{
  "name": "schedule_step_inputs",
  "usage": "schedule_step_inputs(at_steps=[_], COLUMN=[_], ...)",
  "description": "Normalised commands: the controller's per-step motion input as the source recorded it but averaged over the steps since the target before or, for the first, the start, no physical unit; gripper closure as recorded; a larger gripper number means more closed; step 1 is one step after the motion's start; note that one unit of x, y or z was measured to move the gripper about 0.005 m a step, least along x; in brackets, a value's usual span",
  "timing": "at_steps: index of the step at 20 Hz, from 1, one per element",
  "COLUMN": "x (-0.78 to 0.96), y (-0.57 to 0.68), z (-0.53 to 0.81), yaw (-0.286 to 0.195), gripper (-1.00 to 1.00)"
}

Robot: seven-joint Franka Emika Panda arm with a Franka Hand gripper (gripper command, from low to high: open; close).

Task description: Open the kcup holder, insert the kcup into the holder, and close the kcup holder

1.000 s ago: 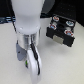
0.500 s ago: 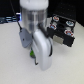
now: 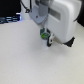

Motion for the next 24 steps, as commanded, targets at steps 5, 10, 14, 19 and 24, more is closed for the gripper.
schedule_step_inputs(at_steps=[5, 10, 14, 19, 24], x=[-0.33, -0.4, -0.44, -0.48, -0.56], y=[0.6, 0.6, 0.57, 0.48, 0.37], z=[0.32, 0.24, 0.15, 0.04, -0.03], yaw=[0.065, 0.067, 0.074, 0.098, 0.113], gripper=[1.0, 1.0, 1.0, 1.0, 1.0])
